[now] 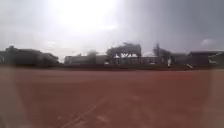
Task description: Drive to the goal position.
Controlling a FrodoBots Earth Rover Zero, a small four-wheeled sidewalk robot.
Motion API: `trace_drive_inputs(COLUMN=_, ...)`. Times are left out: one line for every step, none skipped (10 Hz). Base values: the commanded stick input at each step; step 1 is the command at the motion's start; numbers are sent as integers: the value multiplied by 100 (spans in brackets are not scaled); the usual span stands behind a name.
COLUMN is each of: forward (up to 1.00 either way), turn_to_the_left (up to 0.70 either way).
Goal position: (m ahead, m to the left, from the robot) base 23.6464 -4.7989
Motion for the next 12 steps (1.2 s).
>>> trace_drive_inputs(forward=70, turn_to_the_left=0)
trace_drive_inputs(forward=70, turn_to_the_left=0)
trace_drive_inputs(forward=70, turn_to_the_left=0)
trace_drive_inputs(forward=70, turn_to_the_left=0)
trace_drive_inputs(forward=70, turn_to_the_left=0)
trace_drive_inputs(forward=70, turn_to_the_left=0)
trace_drive_inputs(forward=70, turn_to_the_left=0)
trace_drive_inputs(forward=70, turn_to_the_left=0)
trace_drive_inputs(forward=70, turn_to_the_left=0)
trace_drive_inputs(forward=70, turn_to_the_left=0)
trace_drive_inputs(forward=70, turn_to_the_left=0)
trace_drive_inputs(forward=70, turn_to_the_left=0)
